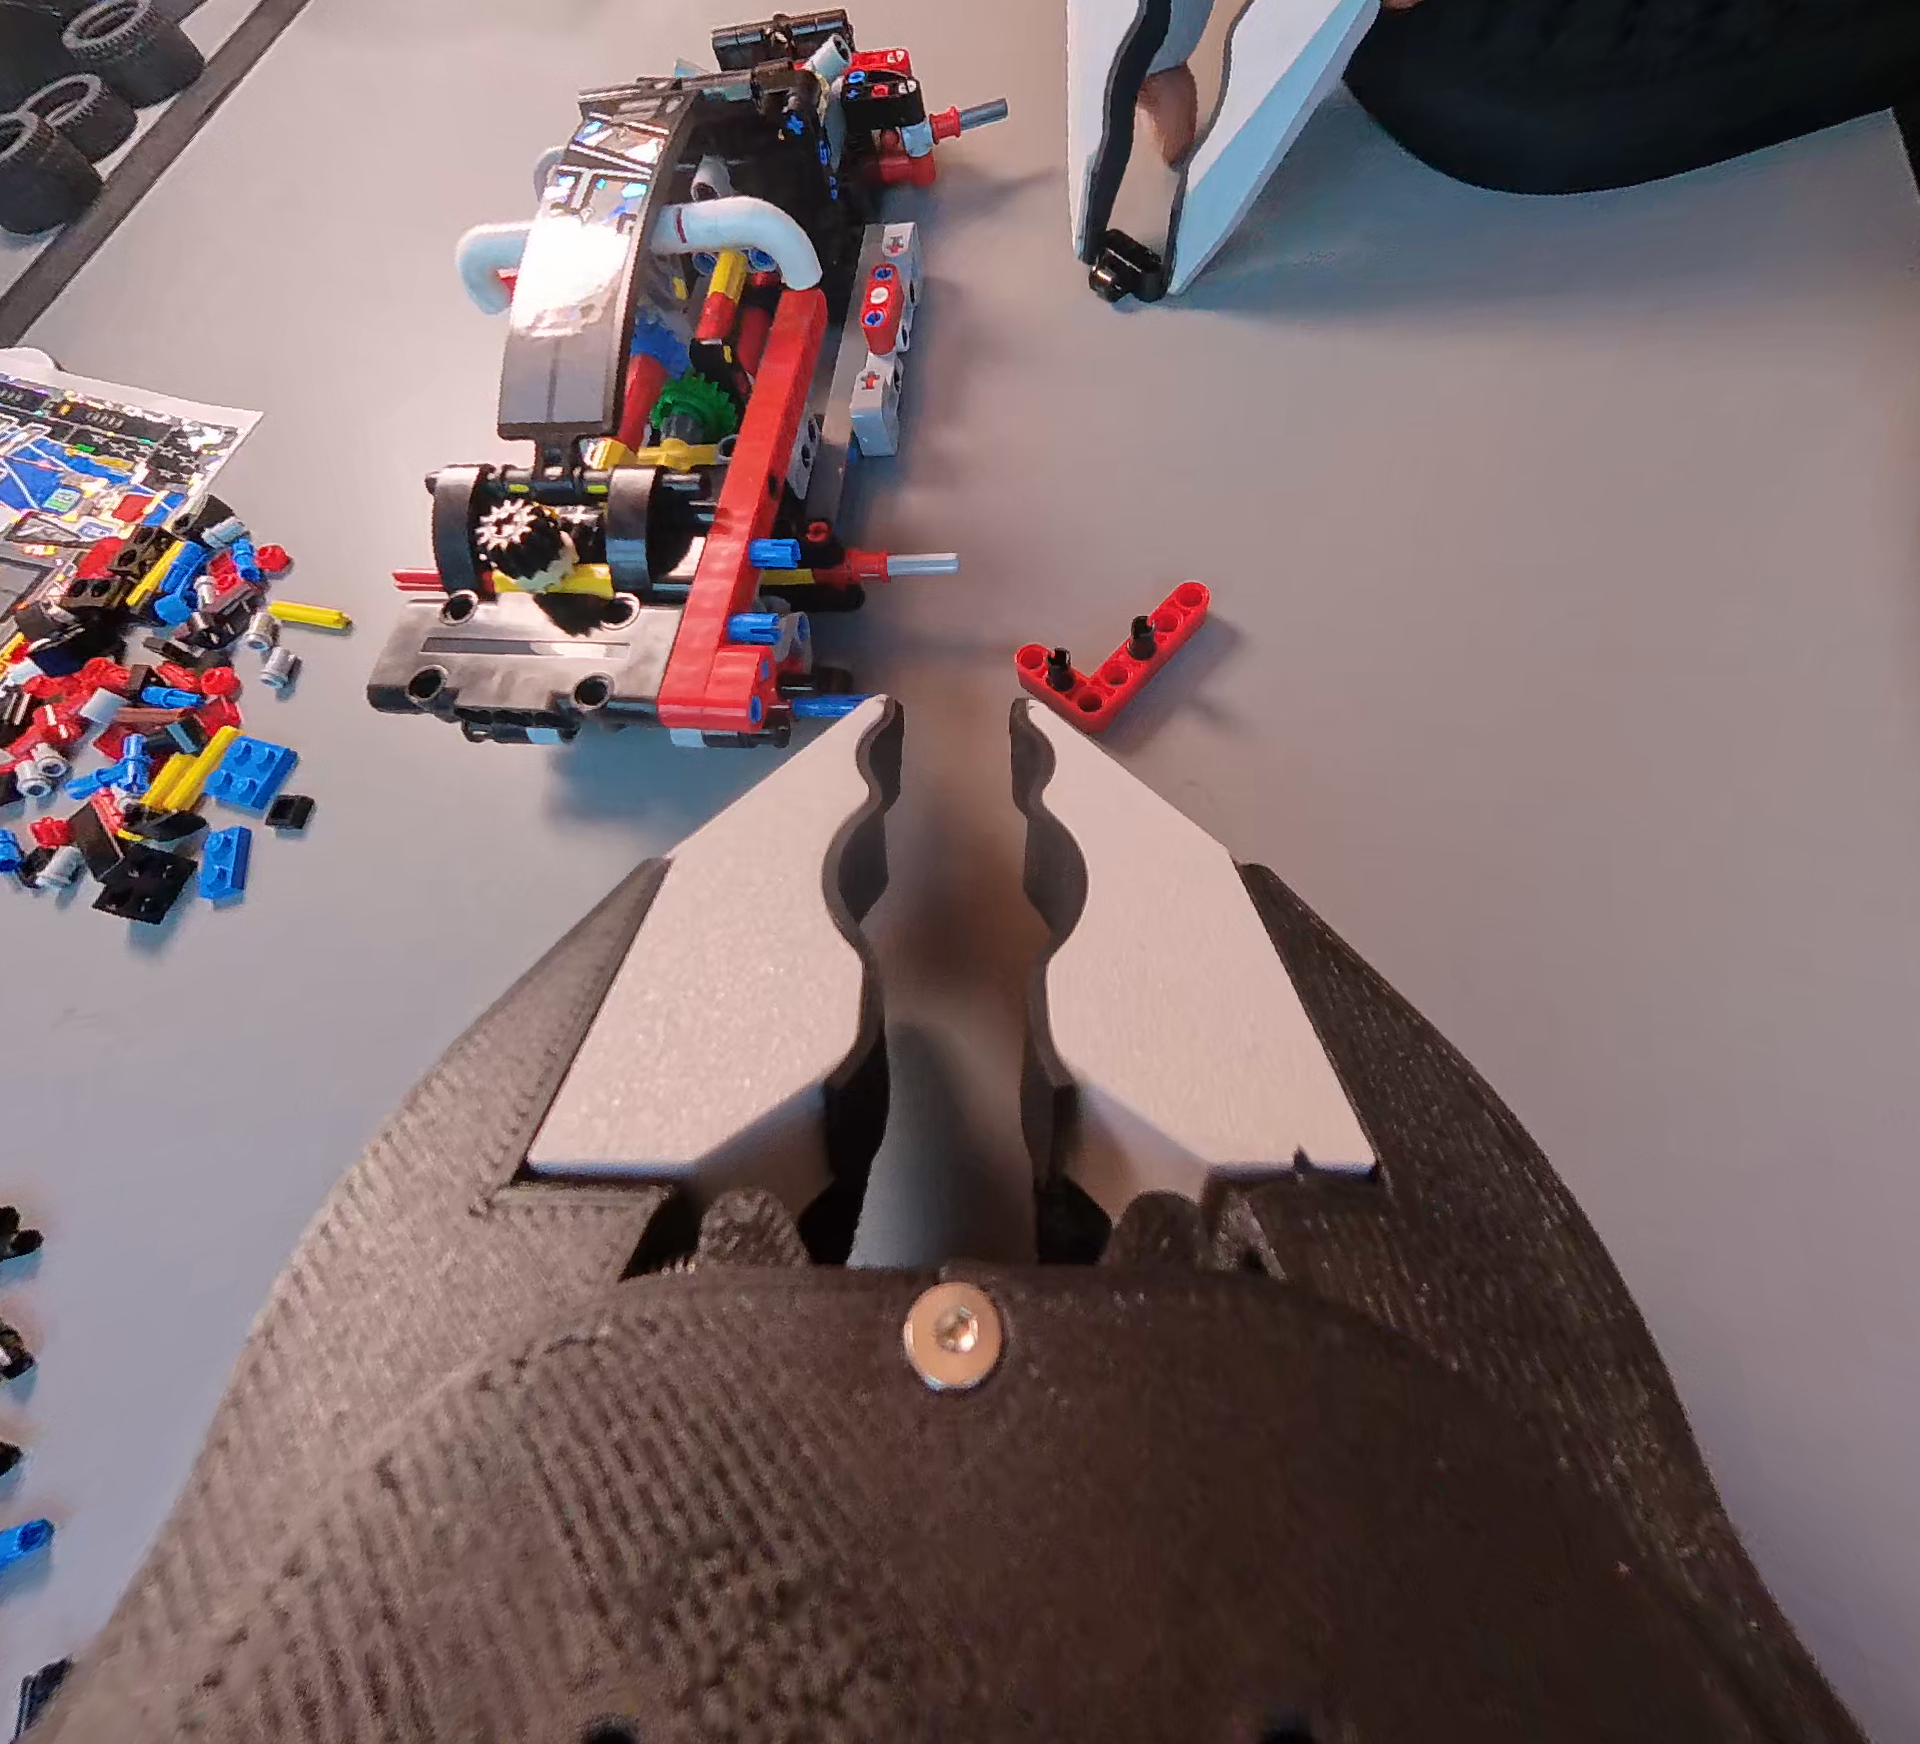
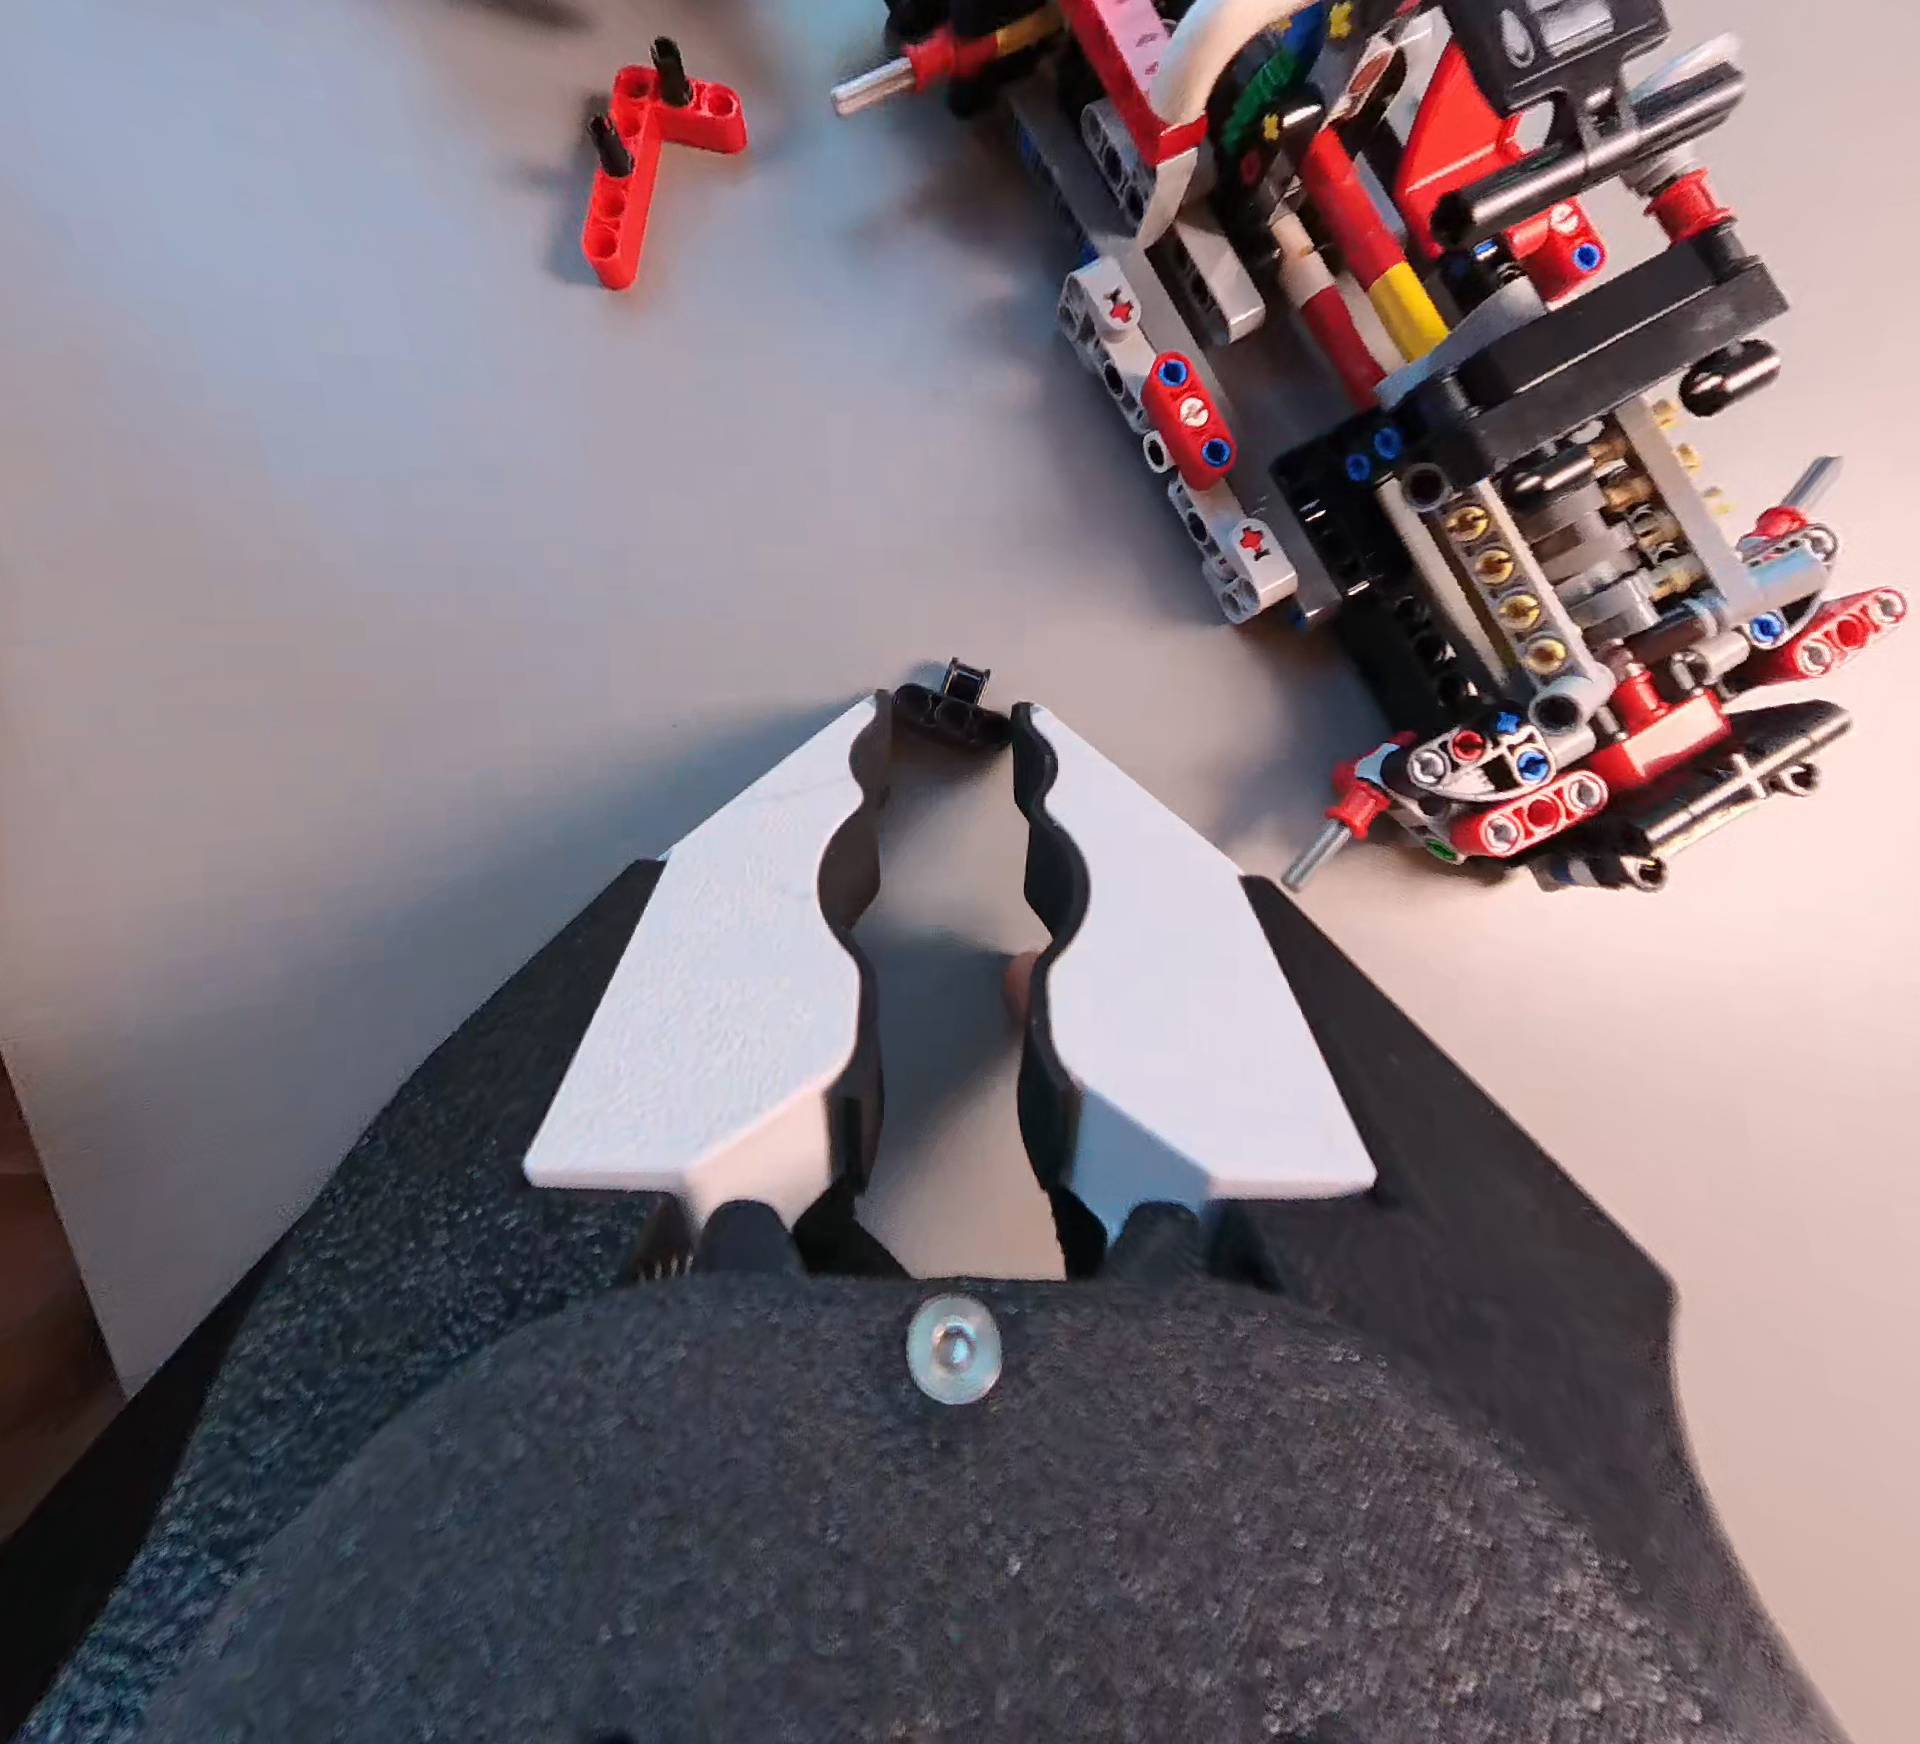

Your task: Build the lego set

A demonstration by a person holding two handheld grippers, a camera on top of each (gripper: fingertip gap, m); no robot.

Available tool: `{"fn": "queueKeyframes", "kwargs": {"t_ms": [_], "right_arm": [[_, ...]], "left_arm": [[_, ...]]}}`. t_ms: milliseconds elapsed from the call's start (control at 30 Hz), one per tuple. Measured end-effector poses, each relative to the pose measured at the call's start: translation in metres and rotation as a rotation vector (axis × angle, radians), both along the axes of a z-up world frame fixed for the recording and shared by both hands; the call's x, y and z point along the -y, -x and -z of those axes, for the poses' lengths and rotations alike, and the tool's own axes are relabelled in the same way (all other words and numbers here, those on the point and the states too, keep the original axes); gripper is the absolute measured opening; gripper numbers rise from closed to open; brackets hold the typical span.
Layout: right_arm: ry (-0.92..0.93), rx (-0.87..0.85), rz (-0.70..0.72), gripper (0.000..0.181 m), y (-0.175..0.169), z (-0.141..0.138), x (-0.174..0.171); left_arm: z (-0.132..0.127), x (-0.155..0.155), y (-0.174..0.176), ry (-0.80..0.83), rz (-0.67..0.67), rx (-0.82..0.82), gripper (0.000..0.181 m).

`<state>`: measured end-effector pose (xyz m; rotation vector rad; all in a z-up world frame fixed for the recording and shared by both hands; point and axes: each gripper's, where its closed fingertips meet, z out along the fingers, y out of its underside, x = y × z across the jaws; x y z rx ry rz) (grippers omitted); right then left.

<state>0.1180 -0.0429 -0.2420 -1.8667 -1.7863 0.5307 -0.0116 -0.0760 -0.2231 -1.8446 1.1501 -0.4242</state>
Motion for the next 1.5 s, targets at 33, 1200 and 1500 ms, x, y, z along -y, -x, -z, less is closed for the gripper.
{"fn": "queueKeyframes", "kwargs": {"t_ms": [33,1200,1500], "right_arm": [[-0.003,0.002,-0.009,0.020,0.001,0.000,0.001],[-0.282,-0.615,-0.279,0.020,0.122,-0.083,0.036],[-0.430,-0.546,-0.383,0.020,0.120,-0.076,0.044]], "left_arm": [[0.000,0.000,0.000,0.001,0.000,0.003,0.019],[-0.062,0.012,-0.015,0.383,0.080,0.697,0.000],[-0.059,0.014,-0.016,0.512,0.094,0.748,0.020]]}}
